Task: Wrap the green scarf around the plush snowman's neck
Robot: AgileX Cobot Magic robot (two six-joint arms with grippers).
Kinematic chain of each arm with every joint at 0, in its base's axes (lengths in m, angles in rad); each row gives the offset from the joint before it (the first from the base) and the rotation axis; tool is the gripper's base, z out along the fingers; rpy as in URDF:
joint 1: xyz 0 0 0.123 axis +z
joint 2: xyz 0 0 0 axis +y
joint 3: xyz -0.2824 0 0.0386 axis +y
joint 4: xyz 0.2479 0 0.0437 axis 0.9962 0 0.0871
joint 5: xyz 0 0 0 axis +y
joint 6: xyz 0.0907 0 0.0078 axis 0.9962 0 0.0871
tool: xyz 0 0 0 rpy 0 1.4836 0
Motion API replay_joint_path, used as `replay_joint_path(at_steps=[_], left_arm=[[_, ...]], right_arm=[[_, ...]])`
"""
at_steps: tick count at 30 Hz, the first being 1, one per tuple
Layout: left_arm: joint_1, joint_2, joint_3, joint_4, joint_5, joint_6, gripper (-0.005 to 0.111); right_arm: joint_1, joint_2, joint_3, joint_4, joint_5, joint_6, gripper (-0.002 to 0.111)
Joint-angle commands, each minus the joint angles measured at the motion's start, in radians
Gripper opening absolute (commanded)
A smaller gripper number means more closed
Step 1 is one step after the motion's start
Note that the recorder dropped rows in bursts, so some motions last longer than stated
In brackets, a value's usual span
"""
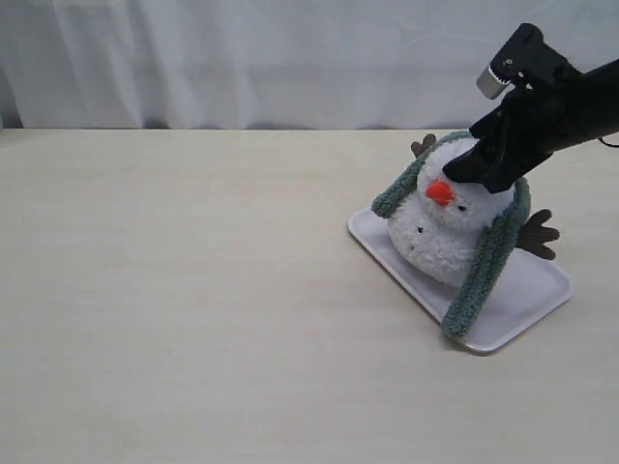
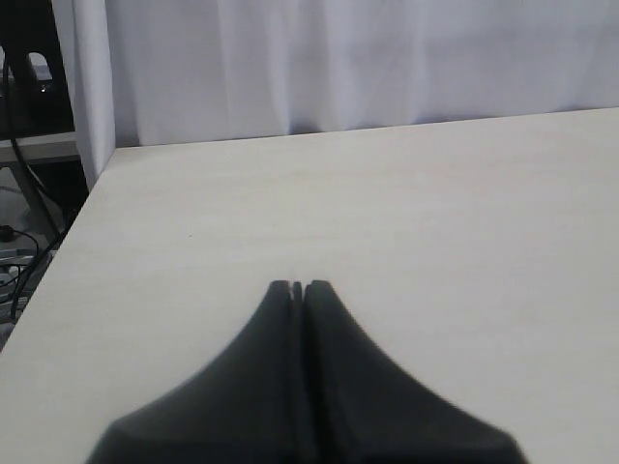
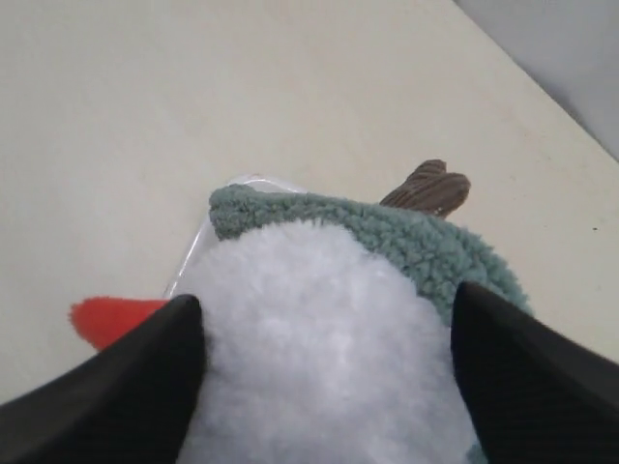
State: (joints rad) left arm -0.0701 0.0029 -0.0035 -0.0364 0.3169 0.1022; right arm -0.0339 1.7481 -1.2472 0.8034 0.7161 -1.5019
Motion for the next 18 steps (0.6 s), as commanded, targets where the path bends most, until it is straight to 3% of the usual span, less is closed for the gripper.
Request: replay_joint_path(at_steps=[1,6,10,12,14,17,18], left_arm=[[0.001,-0.003,0.003,-0.003,-0.007,0.002,0.000],[0.001,-0.003,0.003,-0.003,-0.007,0.002,0.000],[0.001,-0.003,0.003,-0.003,-0.007,0.002,0.000],[0.001,-0.003,0.003,-0.003,-0.007,0.002,0.000],[0.001,-0.003,0.003,-0.003,-0.007,0.002,0.000],[0.001,-0.003,0.003,-0.003,-0.007,0.002,0.000],[0.001,-0.003,0.003,-0.003,-0.007,0.002,0.000]], right_arm=[[0.001,-0.072,0.004,0.001,-0.008,0.092,0.067],[0.001,-0.155,0.004,-0.001,-0.008,0.271,0.067],[-0.003,-0.223,0.004,-0.119,-0.070,0.584,0.063],[-0.013,-0.252,0.004,-0.286,-0.090,0.813,0.052],[-0.050,-0.274,0.004,-0.412,-0.082,1.000,0.035],[-0.173,-0.285,0.004,-0.409,0.003,1.104,0.004],[-0.211,-0.279,0.004,-0.382,0.037,1.104,0.004]])
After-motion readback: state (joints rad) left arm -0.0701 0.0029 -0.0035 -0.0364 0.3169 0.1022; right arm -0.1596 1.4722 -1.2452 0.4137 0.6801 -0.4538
